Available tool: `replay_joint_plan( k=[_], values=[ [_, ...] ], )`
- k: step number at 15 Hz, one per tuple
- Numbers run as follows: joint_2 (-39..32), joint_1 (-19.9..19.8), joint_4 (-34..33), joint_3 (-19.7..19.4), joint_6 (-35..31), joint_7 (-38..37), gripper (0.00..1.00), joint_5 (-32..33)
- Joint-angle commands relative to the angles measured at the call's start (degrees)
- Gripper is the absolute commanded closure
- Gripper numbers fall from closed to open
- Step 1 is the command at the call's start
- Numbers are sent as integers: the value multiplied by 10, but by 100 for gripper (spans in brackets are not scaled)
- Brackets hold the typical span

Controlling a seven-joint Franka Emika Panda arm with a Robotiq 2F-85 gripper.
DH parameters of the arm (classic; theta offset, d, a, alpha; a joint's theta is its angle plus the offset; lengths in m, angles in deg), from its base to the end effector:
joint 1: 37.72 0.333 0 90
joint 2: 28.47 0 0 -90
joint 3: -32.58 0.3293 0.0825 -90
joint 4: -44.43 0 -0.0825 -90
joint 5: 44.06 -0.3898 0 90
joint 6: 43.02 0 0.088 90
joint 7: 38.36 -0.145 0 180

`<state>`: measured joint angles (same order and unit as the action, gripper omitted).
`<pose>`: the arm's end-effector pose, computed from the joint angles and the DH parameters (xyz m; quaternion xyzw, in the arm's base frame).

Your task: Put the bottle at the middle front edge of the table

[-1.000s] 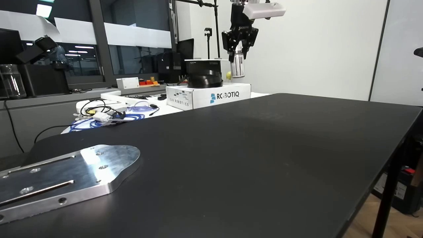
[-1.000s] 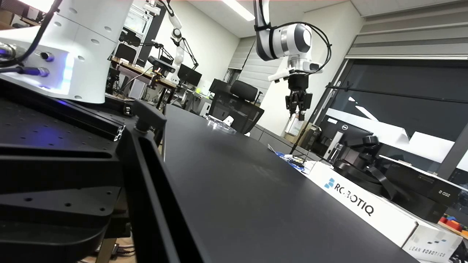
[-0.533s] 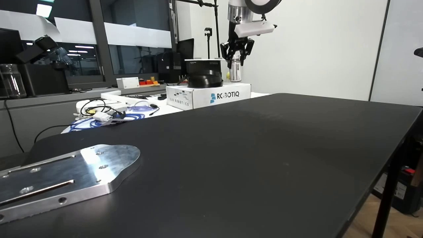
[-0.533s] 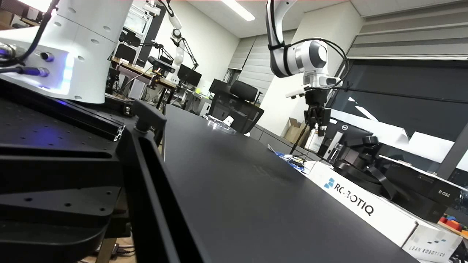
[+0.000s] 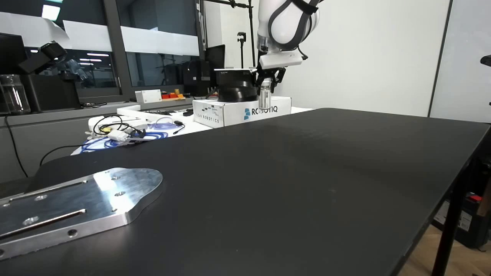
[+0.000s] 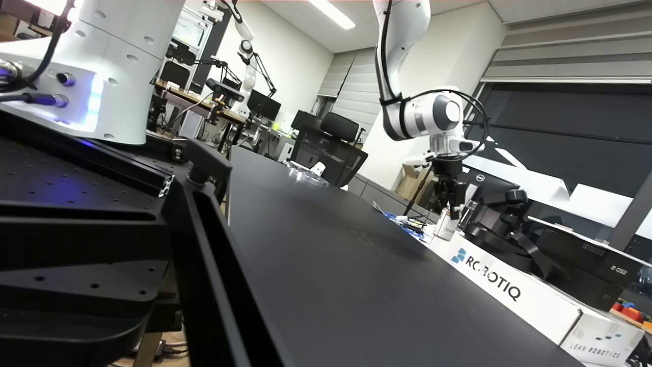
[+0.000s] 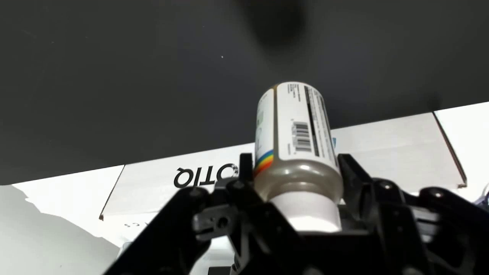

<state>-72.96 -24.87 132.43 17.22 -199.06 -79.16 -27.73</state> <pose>0.7730 0.0094 0.2240 0.9449 -0.1931 0.2487 0.0896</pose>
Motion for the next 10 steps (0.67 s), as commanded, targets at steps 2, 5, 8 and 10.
replay_joint_plan(
  k=[2,5,8,10],
  values=[
    [-68,10,-74,-14,5,-19,69,-43],
    [-91,11,-94,-15,8,-16,69,-64],
    [-106,11,-110,-15,14,-13,69,-79],
    [-113,10,-119,-15,20,-12,69,-84]
  ],
)
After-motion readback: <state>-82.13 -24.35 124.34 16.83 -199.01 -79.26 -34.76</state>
